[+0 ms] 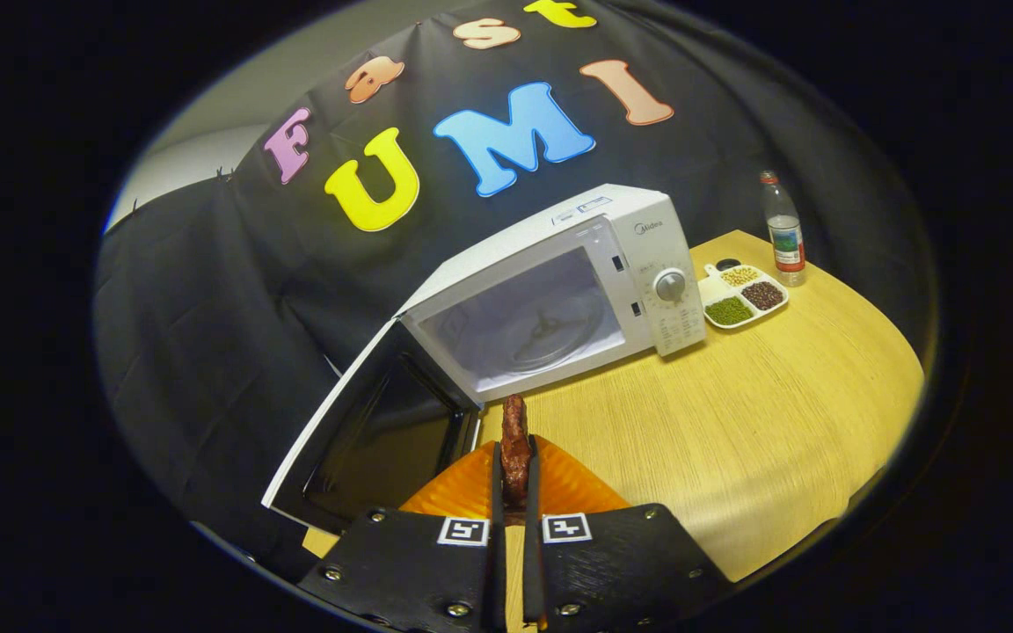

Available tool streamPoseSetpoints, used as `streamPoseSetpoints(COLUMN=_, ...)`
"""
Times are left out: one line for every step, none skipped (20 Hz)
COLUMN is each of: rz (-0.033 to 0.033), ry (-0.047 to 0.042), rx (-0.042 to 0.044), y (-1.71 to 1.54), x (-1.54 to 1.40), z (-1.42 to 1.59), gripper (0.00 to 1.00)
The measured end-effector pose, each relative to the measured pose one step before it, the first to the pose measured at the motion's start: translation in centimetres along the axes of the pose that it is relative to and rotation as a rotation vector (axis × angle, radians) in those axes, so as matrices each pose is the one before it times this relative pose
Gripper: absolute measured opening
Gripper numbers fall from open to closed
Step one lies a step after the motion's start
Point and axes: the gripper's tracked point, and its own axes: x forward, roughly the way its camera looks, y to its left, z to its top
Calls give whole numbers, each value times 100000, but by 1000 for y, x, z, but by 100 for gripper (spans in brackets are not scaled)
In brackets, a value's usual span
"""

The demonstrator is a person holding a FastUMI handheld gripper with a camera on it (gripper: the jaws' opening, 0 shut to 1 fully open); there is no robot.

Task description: Open the microwave, put the food inside, and close the microwave door.

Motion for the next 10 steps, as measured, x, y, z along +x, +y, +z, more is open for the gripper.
streamPoseSetpoints(rz=548, ry=-301, rx=29, y=335, x=949, z=486, gripper=8)
streamPoseSetpoints(rz=444, ry=-159, rx=-295, y=161, x=897, z=335, gripper=8)
streamPoseSetpoints(rz=248, ry=-984, rx=-398, y=113, x=1089, z=614, gripper=8)
streamPoseSetpoints(rz=213, ry=-571, rx=-157, y=172, x=1070, z=428, gripper=8)
streamPoseSetpoints(rz=249, ry=-22, rx=266, y=102, x=1033, z=353, gripper=8)
streamPoseSetpoints(rz=316, ry=-269, rx=419, y=118, x=1081, z=302, gripper=8)
streamPoseSetpoints(rz=70, ry=-685, rx=379, y=12, x=940, z=419, gripper=8)
streamPoseSetpoints(rz=-46, ry=-679, rx=94, y=2, x=965, z=383, gripper=8)
streamPoseSetpoints(rz=-25, ry=-557, rx=8, y=-63, x=844, z=330, gripper=8)
streamPoseSetpoints(rz=-72, ry=-513, rx=-2, y=-92, x=907, z=255, gripper=8)
